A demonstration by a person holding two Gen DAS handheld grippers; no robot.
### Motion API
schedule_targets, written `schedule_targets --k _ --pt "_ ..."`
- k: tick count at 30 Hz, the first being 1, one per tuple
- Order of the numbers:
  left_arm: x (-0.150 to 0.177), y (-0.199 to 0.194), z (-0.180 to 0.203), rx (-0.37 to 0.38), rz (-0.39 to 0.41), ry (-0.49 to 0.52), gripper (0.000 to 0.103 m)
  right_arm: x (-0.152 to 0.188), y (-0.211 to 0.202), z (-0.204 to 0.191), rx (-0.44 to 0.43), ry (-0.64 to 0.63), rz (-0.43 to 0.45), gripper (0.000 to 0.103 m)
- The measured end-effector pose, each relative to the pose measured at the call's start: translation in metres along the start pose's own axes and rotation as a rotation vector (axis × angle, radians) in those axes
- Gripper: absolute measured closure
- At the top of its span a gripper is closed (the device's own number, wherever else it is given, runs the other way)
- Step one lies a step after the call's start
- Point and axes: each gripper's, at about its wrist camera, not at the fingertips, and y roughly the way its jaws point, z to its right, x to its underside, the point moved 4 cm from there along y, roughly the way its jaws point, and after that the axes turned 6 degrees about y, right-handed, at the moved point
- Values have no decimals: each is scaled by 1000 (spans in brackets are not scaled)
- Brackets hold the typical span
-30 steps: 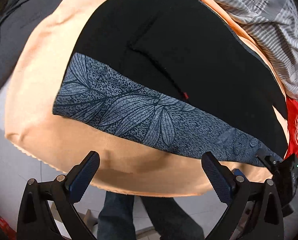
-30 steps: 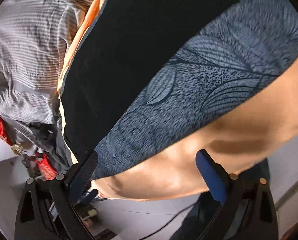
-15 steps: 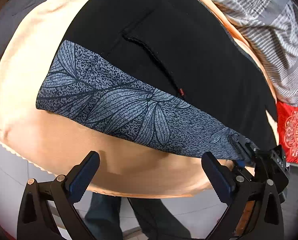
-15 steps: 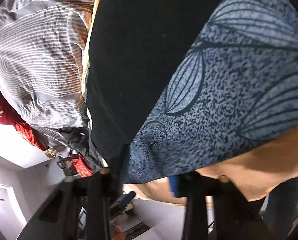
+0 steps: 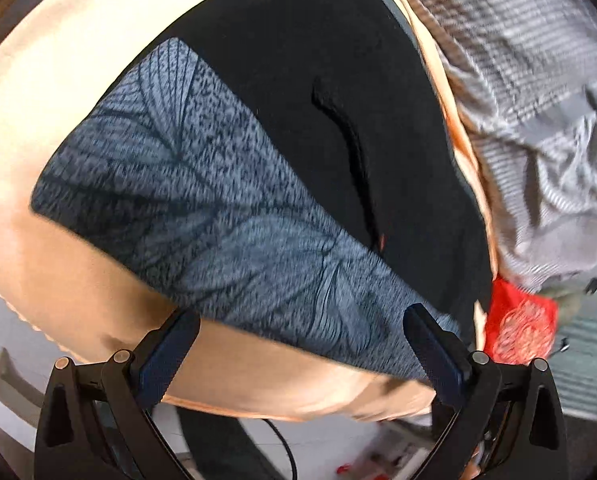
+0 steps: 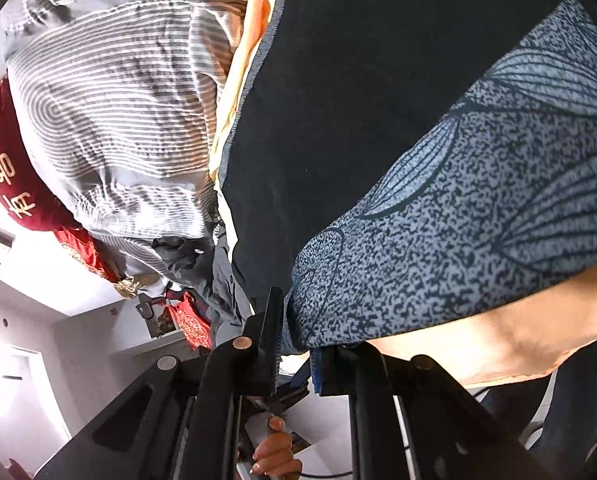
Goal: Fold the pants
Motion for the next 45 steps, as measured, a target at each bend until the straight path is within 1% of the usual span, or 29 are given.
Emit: schedule_targets --k 1,2,3,4,5,6,8,10,14,16,18,19,23,27,32,36,38,43,45 --pt "-3 0 -1 14 6 -16 12 0 -1 -1 6 -5 -2 90" --pt "-7 2 -2 22 1 -29 31 0 -3 0 12 -11 -4 90" --pt "-9 3 -2 29 -6 -40 41 0 -3 0 21 -15 -6 91" --pt "-10 4 -1 41 -7 -46 60 0 -3 -1 33 -20 -8 90" --pt "-13 3 -1 38 -3 -50 71 1 -3 -1 49 -26 -9 90" --pt "-15 1 0 35 8 -46 79 1 -4 -1 63 -31 -9 90" --pt "-19 -9 7 23 29 -11 84 2 -4 -6 109 -55 -3 90" --pt "-21 -20 18 21 44 24 84 3 -6 -12 144 -85 2 90" --pt "-34 -45 58 -16 91 164 84 -1 -13 -36 172 -158 0 91" --pt "-46 -49 78 -31 107 208 84 -11 -15 -54 184 -192 -6 91" --pt "-61 -50 94 -32 120 223 84 -22 -15 -73 203 -236 -16 91" --pt "-71 -49 103 -32 130 232 84 -31 -14 -84 210 -258 -24 91" --pt "-110 -43 129 -76 168 267 84 -70 -2 -121 247 -321 -71 91" --pt "-154 -19 142 -122 188 262 84 -113 23 -143 291 -345 -139 91" --pt "-201 26 145 -199 192 247 84 -179 67 -145 340 -319 -206 91" --pt "-222 54 139 -240 183 219 84 -220 98 -135 375 -270 -238 89" --pt "-228 62 137 -252 174 207 82 -235 111 -129 393 -265 -254 88" --pt "-233 65 139 -272 145 211 79 -252 128 -119 396 -242 -289 86" --pt "-231 61 145 -277 134 229 79 -256 131 -118 398 -236 -303 81"
